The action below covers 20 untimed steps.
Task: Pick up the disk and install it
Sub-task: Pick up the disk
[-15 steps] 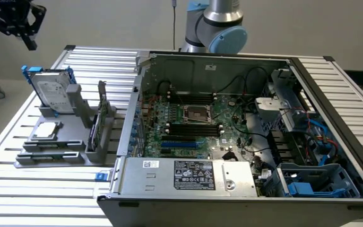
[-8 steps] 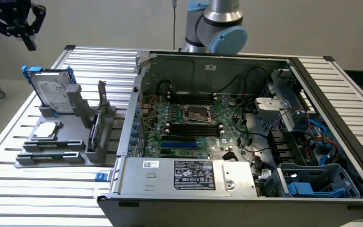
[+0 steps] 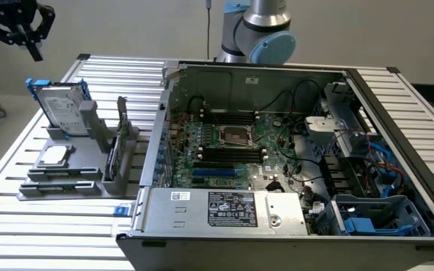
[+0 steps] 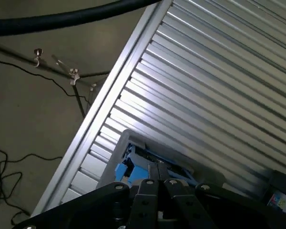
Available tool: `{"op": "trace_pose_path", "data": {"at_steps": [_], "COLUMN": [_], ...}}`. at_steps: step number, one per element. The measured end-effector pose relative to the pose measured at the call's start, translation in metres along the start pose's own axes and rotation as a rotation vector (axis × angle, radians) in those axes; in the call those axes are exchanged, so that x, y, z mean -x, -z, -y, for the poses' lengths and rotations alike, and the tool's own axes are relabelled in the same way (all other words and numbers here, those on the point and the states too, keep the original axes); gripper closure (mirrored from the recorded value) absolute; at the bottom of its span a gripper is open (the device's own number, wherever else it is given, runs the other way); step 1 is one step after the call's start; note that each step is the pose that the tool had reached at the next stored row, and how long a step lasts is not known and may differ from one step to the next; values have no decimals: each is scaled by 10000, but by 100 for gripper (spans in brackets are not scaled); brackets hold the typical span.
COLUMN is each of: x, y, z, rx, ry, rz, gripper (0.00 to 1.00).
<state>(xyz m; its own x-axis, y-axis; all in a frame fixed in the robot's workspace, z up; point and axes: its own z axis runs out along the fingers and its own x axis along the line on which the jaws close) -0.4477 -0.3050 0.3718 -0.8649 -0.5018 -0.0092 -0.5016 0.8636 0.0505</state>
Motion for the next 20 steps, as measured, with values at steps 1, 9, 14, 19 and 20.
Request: {"op": "trace_pose_path", "data": {"at_steps": [1, 9, 14, 19, 20], "x": [0, 0, 0, 0, 0], "y": [-1, -14, -20, -28, -29], "z": [0, 2, 1, 1, 2], "rx": [2, 21, 23, 27, 28], "ry": [175, 1633, 2551, 3453, 3634], "rz": [-12, -116, -181, -235, -246], "gripper": [89, 89, 89, 89, 89]}}
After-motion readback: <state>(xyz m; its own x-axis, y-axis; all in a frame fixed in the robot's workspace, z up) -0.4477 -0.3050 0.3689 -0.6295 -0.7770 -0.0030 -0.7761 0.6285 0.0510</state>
